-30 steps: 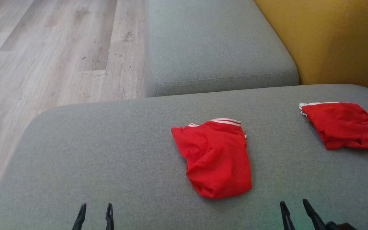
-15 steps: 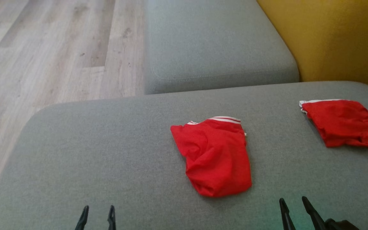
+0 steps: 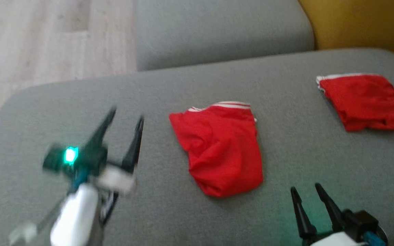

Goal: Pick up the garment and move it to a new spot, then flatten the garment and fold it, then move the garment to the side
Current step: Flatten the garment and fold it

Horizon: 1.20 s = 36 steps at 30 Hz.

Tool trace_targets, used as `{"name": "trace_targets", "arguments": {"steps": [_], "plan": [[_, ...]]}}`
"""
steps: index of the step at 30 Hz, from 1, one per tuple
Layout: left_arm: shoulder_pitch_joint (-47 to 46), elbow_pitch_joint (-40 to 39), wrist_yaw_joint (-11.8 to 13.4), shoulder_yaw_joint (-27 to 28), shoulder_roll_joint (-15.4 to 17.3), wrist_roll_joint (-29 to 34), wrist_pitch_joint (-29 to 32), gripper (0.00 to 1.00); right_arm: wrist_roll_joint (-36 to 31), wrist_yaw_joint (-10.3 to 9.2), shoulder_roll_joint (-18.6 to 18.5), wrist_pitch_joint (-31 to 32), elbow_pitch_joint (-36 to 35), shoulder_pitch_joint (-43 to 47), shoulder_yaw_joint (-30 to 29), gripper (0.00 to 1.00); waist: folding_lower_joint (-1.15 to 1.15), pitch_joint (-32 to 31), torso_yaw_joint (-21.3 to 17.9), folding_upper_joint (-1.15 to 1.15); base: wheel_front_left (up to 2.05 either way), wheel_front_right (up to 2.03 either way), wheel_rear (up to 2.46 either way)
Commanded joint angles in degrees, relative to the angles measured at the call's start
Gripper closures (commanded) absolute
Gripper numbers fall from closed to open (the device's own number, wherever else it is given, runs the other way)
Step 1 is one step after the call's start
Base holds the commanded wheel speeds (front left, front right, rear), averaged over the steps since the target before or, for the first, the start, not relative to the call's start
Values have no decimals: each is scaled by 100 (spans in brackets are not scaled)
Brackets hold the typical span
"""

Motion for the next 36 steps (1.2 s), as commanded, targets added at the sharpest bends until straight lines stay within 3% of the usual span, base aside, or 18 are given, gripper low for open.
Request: {"name": "trace_targets", "arguments": {"steps": [1, 7, 11, 14, 24, 29, 33, 34, 35, 36], "plan": [[-937, -57, -59, -24, 192, -62, 213, 0, 14, 37, -110, -37, -193, -316, 206, 0, -1, 312, -324, 0, 0, 0, 0], [-2915, 495, -96, -915, 267, -750, 1514, 0, 57, 37, -145, -37, -242, -735, 453, 0, -1, 1028, -841, 0, 0, 0, 0], [-3947, 964, -97, -1888, 314, -1339, 2460, 0, 97, 37, -84, -37, -290, -1041, 560, 0, -1, 1471, -1258, 0, 0, 0, 0], [-4512, 1321, -98, -2458, 433, -1667, 2765, 0, 124, 37, -27, -37, -313, -1162, 616, 0, -1, 1689, -1567, 0, 0, 0, 0], [-5272, 2157, -98, -4005, 780, -3280, 3856, 0, 216, 37, 53, -37, -289, -1283, 897, 0, -1, 1977, -2432, 0, 0, 0, 0], [-5401, 2681, -98, -4414, 1134, -3738, 4326, 0, 281, 37, 153, -37, -305, -1269, 968, 0, -1, 2100, -2843, 0, 0, 0, 0], [-5404, 2897, -98, -4683, 1250, -4033, 4653, 0, 316, 37, 240, -37, -345, -1194, 842, 0, -1, 2231, -2902, 0, 0, 0, 0], [-5391, 2890, -98, -4739, 1265, -4154, 4715, 17, 321, 37, 257, -37, -348, -1169, 812, 0, -1, 2241, -2905, 0, 0, 0, 0], [-5382, 2867, -98, -4780, 1277, -4288, 4760, 69, 320, 37, 270, -37, -350, -1150, 794, 0, -1, 2247, -2906, 0, 0, 0, 0], [-5381, 2819, -98, -4824, 1291, -4417, 4788, 94, 316, 37, 281, -37, -344, -1140, 783, 0, -1, 2244, -2906, 0, 0, 0, 0]]}}
